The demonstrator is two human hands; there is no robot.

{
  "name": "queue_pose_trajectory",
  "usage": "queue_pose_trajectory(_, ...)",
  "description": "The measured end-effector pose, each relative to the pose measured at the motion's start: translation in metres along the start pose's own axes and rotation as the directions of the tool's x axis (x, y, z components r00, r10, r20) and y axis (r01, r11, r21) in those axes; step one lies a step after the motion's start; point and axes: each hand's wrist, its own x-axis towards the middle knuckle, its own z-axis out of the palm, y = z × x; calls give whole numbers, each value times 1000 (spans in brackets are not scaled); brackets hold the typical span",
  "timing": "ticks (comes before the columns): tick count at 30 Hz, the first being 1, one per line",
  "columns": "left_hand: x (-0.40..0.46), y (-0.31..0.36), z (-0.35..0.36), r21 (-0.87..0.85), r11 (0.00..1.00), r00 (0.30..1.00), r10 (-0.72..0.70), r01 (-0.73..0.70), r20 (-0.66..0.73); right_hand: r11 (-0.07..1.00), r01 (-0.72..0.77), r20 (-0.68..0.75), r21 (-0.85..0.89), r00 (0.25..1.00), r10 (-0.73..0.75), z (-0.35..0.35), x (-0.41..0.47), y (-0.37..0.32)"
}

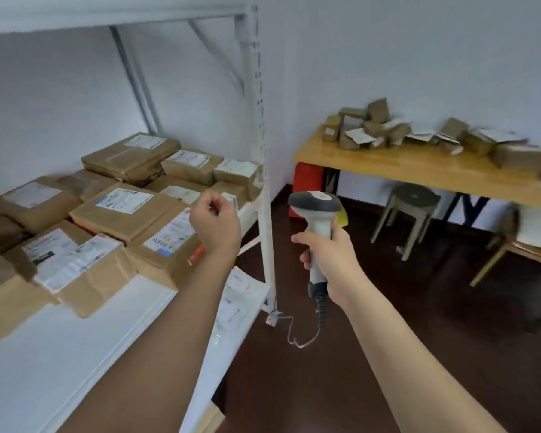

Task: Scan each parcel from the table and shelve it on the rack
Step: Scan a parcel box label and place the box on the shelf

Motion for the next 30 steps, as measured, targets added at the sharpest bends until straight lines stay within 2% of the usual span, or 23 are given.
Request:
queue_pose_trajectory(5, -20, -13, 139, -16, 998, 991, -63, 65, 121, 999, -12, -115, 43, 993, 17, -104, 66, -11)
queue_pose_trajectory(11, -43, -12, 316, 71, 976, 952, -217, 206, 216, 1000, -8, -248, 19, 969, 13, -237, 158, -48)
queue_pose_trajectory(14, -45, -20, 390, 102, 971, 926, -238, 218, 292, 1000, 8, -304, 7, 953, -6, -292, 203, -68)
queue_pose_trajectory(19, -34, -42, 495, 158, 958, 888, -281, 238, 364, 999, 1, -336, 40, 942, 12, -348, 282, -77)
queue_pose_trajectory(25, 1, -100, 634, 221, 920, 828, -389, 324, 404, 996, -55, -372, 66, 925, 76, -392, 410, -77)
queue_pose_trajectory(30, 32, -130, 754, 270, 873, 742, -488, 407, 460, 997, -75, -422, 1, 904, 69, -437, 514, -116)
